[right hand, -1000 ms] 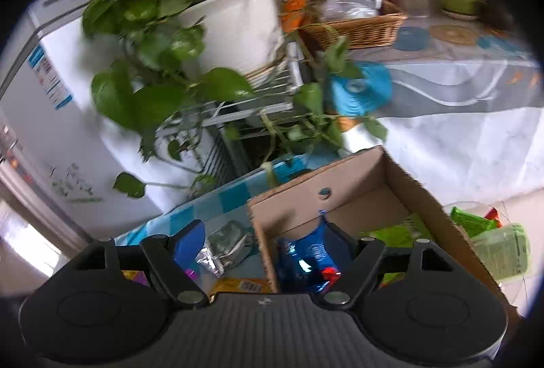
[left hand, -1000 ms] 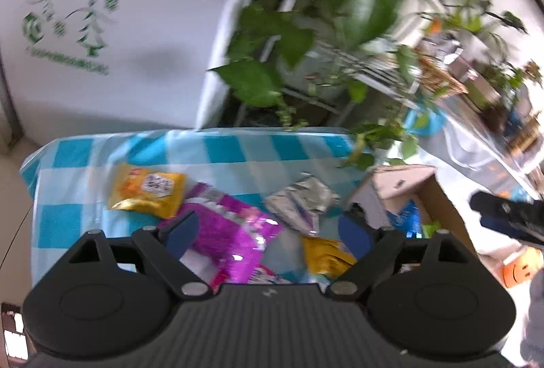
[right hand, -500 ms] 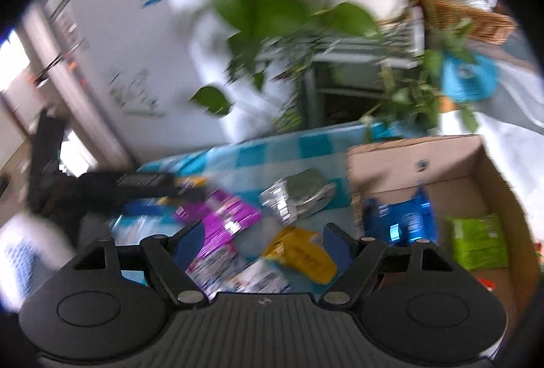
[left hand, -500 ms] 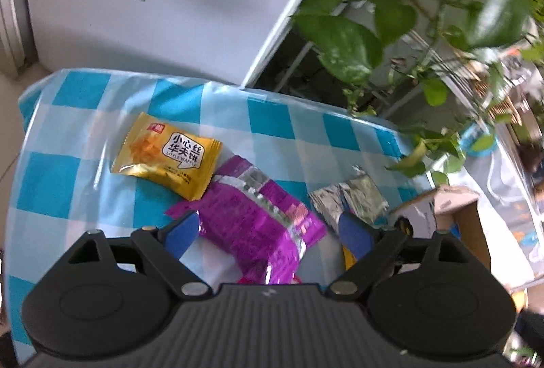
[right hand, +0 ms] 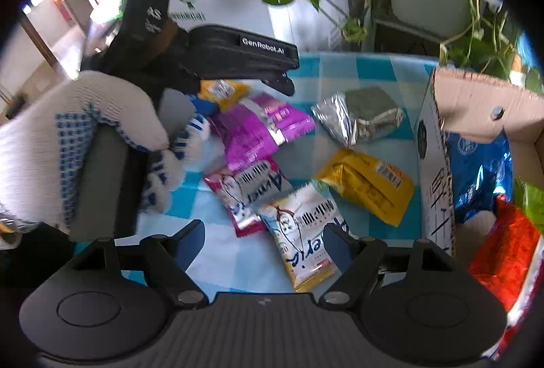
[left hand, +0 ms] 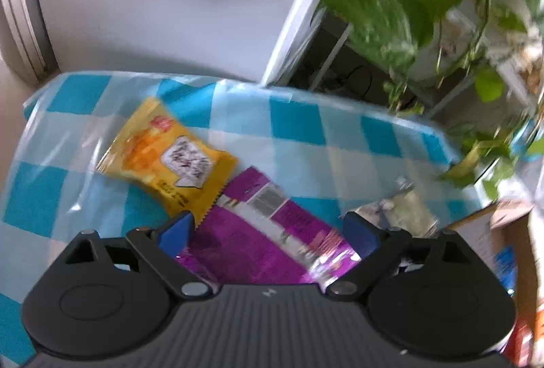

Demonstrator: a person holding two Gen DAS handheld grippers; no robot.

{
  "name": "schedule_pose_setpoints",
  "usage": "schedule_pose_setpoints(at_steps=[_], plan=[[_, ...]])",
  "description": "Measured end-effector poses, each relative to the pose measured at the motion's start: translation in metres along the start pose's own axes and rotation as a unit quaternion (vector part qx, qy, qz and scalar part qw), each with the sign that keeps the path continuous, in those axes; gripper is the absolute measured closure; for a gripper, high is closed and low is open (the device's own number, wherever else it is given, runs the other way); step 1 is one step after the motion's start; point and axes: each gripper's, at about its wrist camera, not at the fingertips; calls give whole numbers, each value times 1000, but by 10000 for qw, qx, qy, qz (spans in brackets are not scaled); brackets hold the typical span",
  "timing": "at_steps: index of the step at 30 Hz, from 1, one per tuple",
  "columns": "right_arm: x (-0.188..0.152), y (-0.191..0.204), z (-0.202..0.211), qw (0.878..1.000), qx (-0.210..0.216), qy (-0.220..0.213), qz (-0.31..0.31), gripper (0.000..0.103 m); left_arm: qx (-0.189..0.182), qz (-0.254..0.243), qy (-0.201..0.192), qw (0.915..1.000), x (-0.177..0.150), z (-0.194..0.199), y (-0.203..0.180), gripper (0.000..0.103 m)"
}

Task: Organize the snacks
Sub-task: 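Grasp purple bag with left tool and lift it off the cloth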

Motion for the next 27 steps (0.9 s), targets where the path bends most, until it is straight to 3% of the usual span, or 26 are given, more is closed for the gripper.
schedule_pose_setpoints(at_steps=[7,19,23,27], plan=[[-3,-7,-18,9993,-274,168,-195,21,261,-313,189,9990,-3,10,13,7],[2,-8,-34,9970,-765,82,-43,11,204,-965,512,9938,-5,33,41,7],[-1,-5,-33,9985,-499,216,39,10,232,-1019,585,9928,-4,42,52,7],[-6,5,-29,9985,54,482,254,10,163,-850,582,9945,0,51,65,8]])
Point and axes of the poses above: each gripper's, at about its wrist camera, not at the fingertips, and z roughly against the way its jaws point, y to its left, x to its top, and after that the axes turned 6 degrees about -x, right-handed
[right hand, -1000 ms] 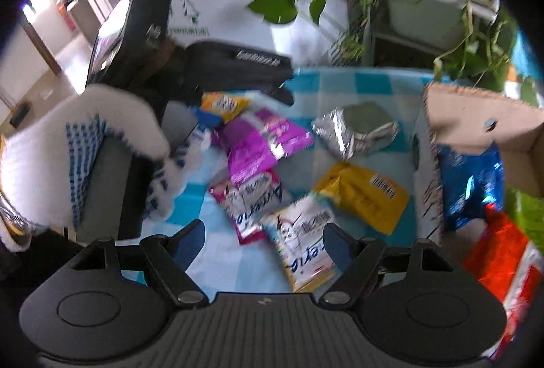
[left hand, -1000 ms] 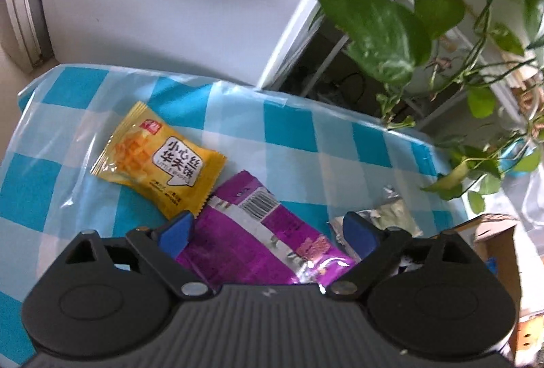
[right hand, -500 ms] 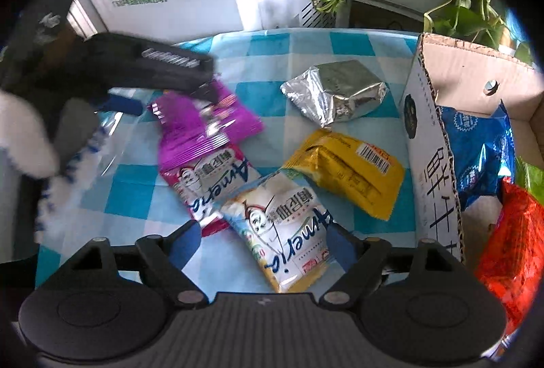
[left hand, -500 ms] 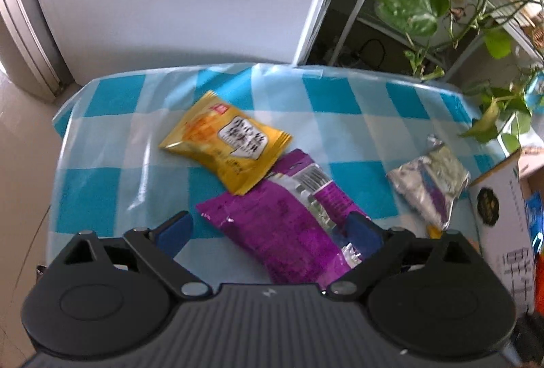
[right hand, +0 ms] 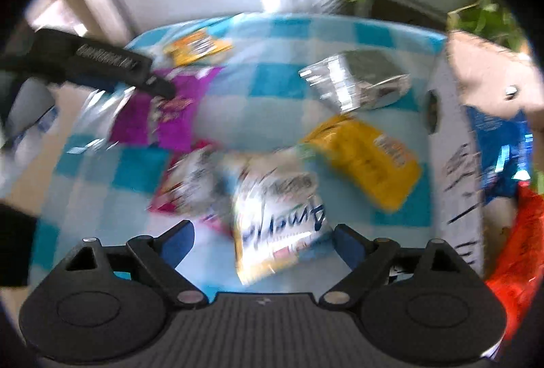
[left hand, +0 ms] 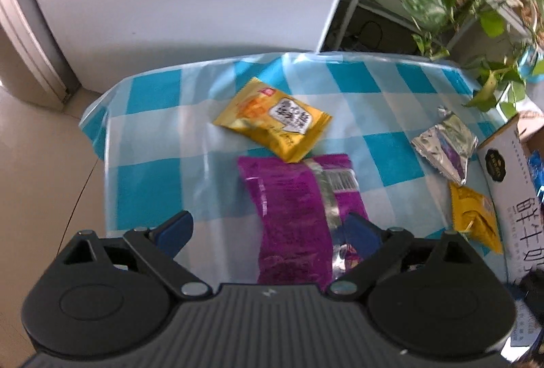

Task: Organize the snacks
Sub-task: 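Grasp purple bag with left tool and lift it off the cloth, then close right tool on white Ameria bag while left tool holds purple bag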

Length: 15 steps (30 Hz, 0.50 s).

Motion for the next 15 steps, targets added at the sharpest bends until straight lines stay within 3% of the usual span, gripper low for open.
schedule_pose_setpoints(at_steps=[3,8,11,15], plan=[[-3,7,4,9995,225,-6,218,10,-235,123,-63,9996,1,5,5,8],[4,-5,3,9996,-68,-125,-259,10,-498,-34,-28,9987,-1,2,-6,8],[7,-16,-3,9968,25,-52,-799,10,-494,-211,46,9985,-4,-5,-15,8],[9,-16,-10,9952,-89,-20,-977,10,-304,-380,134,9987,-9,-16,-22,8]])
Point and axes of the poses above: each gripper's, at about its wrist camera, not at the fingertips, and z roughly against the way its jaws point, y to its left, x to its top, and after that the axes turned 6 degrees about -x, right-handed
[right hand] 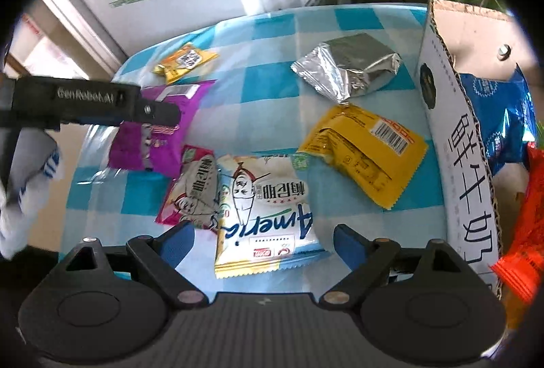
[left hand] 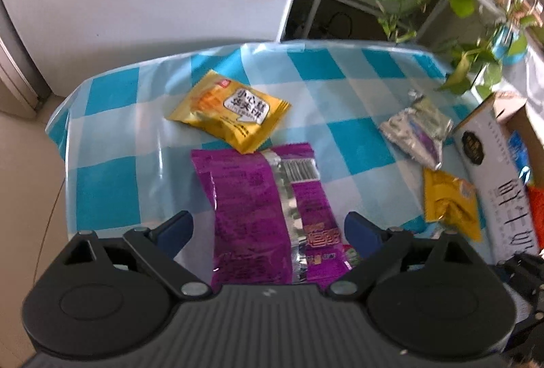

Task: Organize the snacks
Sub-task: 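Close right tool on white Ameria bag while left tool holds purple bag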

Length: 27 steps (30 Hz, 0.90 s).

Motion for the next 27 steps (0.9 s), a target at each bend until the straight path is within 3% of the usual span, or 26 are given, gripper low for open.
schedule_pose_setpoints(at_steps=[3,8,16,22,25,27], plan=[[2,4,-4,9999,-101,-15,-41,12,56,71,65,9999,-1,-7,2,7],[6,7,-7,9997,-212,-94,-96,28,182,-215,113,9995,-5,-15,-4,1],[7,5,-5,9994,-157,-165,-242,46,456,-339,141,9983,-6,-21,-12,1],[4,5,-1,9993,-139,-187,-276,47,490,-422,134,9978,-7,-22,-13,0],[4,5,1,9993,-106,-195,-303,47,523,-390,35,9979,-9,-20,-12,8],[4,5,2,9992,-104,-215,-317,47,502,-461,-60,9977,-9,-15,-13,22]])
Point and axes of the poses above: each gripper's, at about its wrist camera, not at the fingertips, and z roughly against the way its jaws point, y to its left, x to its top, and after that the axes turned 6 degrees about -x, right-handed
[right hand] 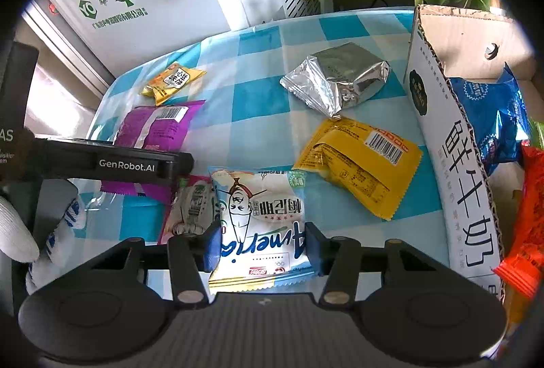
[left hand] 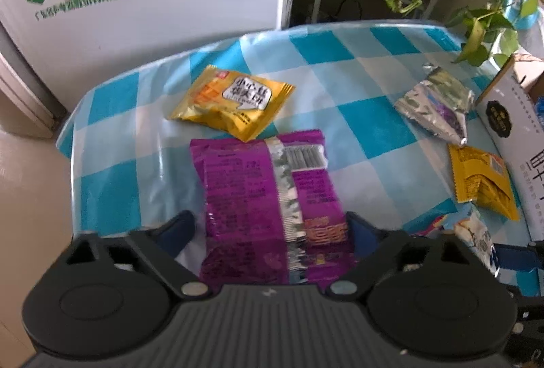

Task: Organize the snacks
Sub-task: 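Close right tool on white Ameria bag while left tool holds purple bag, then carry purple bag into box with left tool while right tool drops white Ameria bag there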

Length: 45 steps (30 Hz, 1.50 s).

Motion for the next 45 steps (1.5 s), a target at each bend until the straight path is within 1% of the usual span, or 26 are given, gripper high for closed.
schedule_pose_setpoints(at_steps=[1,2,5,9,17,25,32,38,45], plan=[[0,-1,1,10000,5,-13,-5,47,-42,-10,-38,10000,0,3,1,30],[0,-1,2,10000,15,-31,-8,47,-46,17,-62,10000,0,5,2,33],[0,-1,6,9999,41,-97,-1,47,-112,118,-117,9998,0,7,7,36],[1,0,10,9999,72,-155,10,47,-217,214,-185,9994,-1,13,9,36],[3,3,16,9995,196,-246,77,47,-274,397,-384,9981,-4,29,13,36],[7,3,26,9987,295,-421,67,47,-268,351,-614,9971,-5,43,10,36],[10,4,30,9984,249,-497,97,47,-265,366,-720,9964,-4,47,4,36],[14,-4,47,9969,208,-761,9,47,-180,267,-989,9946,1,57,-7,36],[24,-30,77,9922,74,-1202,-319,47,-273,187,-1309,9908,14,69,-27,36]])
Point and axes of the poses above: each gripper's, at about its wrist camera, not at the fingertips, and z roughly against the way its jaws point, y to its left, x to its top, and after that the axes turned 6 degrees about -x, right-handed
